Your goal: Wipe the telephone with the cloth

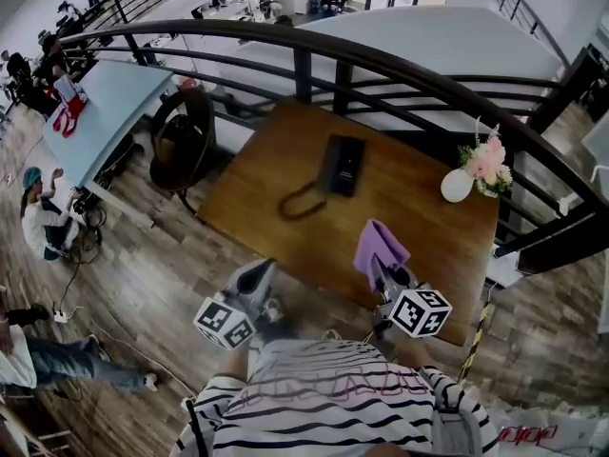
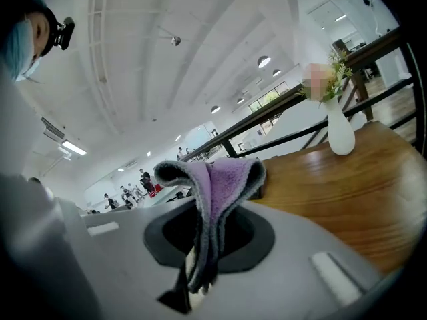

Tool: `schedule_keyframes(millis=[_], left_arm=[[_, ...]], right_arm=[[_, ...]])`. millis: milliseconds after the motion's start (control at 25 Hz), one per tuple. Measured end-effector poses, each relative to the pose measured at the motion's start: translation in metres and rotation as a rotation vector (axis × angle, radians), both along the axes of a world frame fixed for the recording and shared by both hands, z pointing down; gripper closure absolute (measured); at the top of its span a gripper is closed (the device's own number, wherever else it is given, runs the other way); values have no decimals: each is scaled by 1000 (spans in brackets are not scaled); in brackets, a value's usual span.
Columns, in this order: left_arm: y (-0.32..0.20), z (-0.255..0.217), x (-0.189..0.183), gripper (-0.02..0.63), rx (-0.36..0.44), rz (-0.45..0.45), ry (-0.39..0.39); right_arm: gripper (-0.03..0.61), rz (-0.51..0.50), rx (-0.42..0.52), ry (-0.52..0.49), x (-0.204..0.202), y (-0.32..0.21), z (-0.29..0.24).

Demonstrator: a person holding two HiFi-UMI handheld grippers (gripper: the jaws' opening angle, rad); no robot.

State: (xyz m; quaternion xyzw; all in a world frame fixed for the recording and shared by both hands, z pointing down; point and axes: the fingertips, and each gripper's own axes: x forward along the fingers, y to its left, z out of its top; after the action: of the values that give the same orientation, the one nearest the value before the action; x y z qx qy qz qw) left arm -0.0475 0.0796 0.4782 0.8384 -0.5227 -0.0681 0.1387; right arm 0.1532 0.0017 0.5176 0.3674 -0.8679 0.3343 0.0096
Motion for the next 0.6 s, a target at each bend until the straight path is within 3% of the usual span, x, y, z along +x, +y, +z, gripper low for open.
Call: schedule_keyframes(millis=[600], left_arm=[[-131, -14, -143, 611, 12, 355, -3]], right_arm=[[540, 310, 17, -4, -147, -70, -19]])
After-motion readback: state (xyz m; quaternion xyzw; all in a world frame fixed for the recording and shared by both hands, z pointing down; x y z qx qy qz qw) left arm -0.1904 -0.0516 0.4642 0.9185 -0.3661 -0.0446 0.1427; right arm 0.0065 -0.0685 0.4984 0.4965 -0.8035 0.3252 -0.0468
